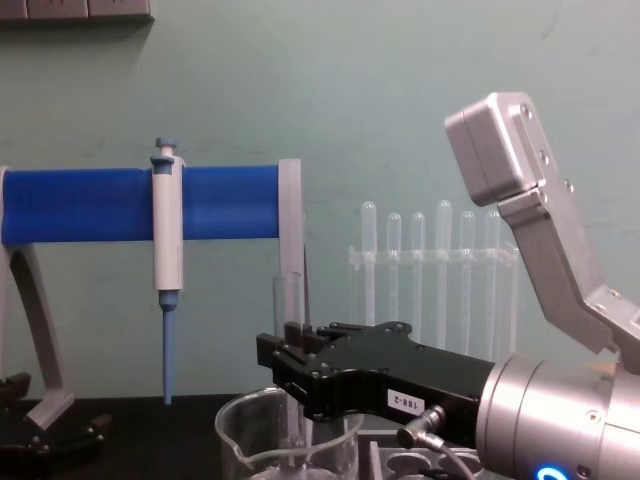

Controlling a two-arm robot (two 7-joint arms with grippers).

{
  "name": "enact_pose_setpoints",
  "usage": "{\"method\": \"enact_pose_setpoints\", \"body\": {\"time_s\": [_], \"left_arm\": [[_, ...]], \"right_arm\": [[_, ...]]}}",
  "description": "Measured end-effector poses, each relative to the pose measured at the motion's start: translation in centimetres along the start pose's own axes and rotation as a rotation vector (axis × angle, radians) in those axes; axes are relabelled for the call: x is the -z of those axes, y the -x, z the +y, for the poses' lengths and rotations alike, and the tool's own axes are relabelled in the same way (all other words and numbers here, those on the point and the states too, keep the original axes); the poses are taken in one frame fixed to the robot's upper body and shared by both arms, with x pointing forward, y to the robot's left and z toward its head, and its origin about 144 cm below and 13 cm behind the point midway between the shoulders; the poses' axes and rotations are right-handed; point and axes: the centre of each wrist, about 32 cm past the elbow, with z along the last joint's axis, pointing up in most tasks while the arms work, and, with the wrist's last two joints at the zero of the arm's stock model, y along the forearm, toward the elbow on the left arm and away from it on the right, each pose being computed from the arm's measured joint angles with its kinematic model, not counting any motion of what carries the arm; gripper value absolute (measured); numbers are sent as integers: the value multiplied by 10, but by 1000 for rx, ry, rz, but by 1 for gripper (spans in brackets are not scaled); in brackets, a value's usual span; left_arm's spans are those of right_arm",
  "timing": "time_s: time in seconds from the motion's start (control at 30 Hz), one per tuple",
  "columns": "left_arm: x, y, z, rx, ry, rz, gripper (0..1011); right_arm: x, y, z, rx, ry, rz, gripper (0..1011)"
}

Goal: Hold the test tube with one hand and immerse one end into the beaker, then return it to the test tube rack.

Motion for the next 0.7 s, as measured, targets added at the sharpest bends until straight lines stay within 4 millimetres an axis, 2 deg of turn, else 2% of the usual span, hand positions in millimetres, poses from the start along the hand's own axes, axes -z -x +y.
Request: {"method": "enact_pose_setpoints", "body": {"time_s": [0.7], "left_arm": [[0,0,0,0,0,0,1000]], "right_arm": [[0,0,0,0,0,0,231]]}}
